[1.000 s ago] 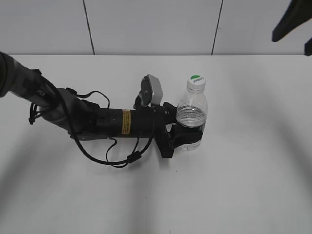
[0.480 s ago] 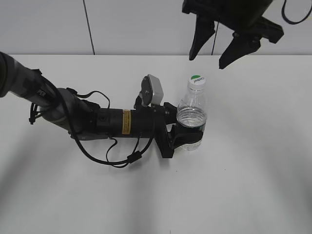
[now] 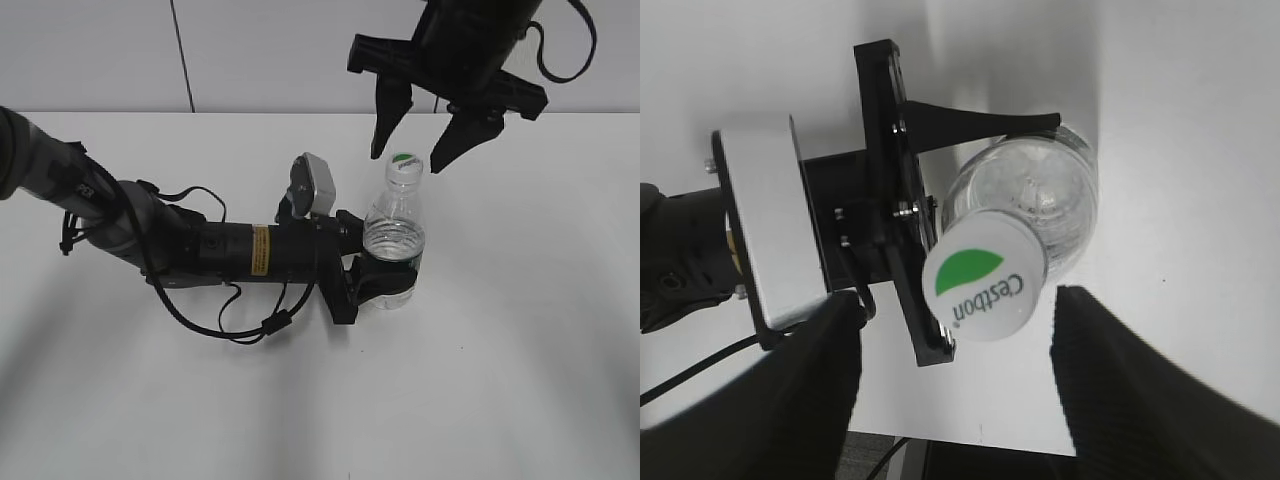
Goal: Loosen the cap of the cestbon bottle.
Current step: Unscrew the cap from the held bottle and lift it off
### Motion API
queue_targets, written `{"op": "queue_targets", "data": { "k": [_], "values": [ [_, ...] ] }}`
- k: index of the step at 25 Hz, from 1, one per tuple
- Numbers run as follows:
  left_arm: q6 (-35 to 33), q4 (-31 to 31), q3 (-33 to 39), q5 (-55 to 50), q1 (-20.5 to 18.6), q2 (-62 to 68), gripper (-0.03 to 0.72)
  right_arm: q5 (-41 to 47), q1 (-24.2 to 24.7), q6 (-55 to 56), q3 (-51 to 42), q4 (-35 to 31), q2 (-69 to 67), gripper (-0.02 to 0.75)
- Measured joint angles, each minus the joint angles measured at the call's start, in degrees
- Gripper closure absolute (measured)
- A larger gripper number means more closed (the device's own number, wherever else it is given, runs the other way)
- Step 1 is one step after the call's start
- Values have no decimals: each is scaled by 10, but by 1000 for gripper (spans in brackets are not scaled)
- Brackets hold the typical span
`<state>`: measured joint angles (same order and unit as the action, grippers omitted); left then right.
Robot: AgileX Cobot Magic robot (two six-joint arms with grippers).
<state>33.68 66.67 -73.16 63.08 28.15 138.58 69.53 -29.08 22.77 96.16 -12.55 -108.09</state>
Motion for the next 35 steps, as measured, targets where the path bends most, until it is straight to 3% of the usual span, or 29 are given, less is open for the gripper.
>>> {"op": "queue_targets", "data": {
  "k": [23, 30, 35],
  "values": [
    [1, 0, -1, -2, 0, 0, 295, 1, 0, 1, 5, 23, -33, 276],
    [1, 0, -1, -6, 1, -1, 297, 1, 0, 0, 5, 22, -33, 413],
    [1, 0, -1, -7, 1, -1, 297, 1, 0, -5, 6, 25, -33, 421]
  ]
}}
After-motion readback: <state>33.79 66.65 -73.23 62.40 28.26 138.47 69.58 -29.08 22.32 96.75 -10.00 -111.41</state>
